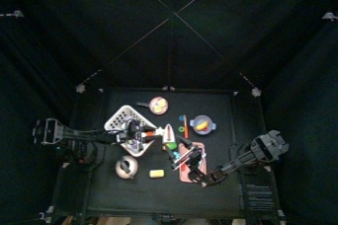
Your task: Place squash top in basket
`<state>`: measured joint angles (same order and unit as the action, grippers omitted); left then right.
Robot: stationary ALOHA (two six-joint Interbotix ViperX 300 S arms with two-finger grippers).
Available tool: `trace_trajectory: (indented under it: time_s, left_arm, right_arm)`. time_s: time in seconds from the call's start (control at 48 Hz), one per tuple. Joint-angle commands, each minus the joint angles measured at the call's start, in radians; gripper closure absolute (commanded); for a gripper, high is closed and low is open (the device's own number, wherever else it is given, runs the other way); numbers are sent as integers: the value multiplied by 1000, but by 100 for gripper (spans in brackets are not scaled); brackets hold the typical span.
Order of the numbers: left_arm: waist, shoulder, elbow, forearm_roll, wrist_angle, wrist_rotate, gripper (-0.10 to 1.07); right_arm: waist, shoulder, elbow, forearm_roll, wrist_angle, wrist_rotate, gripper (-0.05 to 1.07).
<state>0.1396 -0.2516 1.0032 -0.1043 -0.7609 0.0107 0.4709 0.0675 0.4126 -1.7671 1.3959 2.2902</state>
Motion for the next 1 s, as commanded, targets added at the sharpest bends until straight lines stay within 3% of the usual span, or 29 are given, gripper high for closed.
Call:
trace_trajectory:
  time_s: [0.0,0.375,0.979]
  left_arm:
    - [5,-35,-2,-9,12,0,36]
    - [21,-193,80,-64,133,0,36]
    - [132,-390,238,-91,155,2,36]
  right_arm:
    - [2,-26,5,-3,6,5,-1]
    - [-5,-29,52,52,6,3,0]
    - [-8,-25,78,84,6,5,-1]
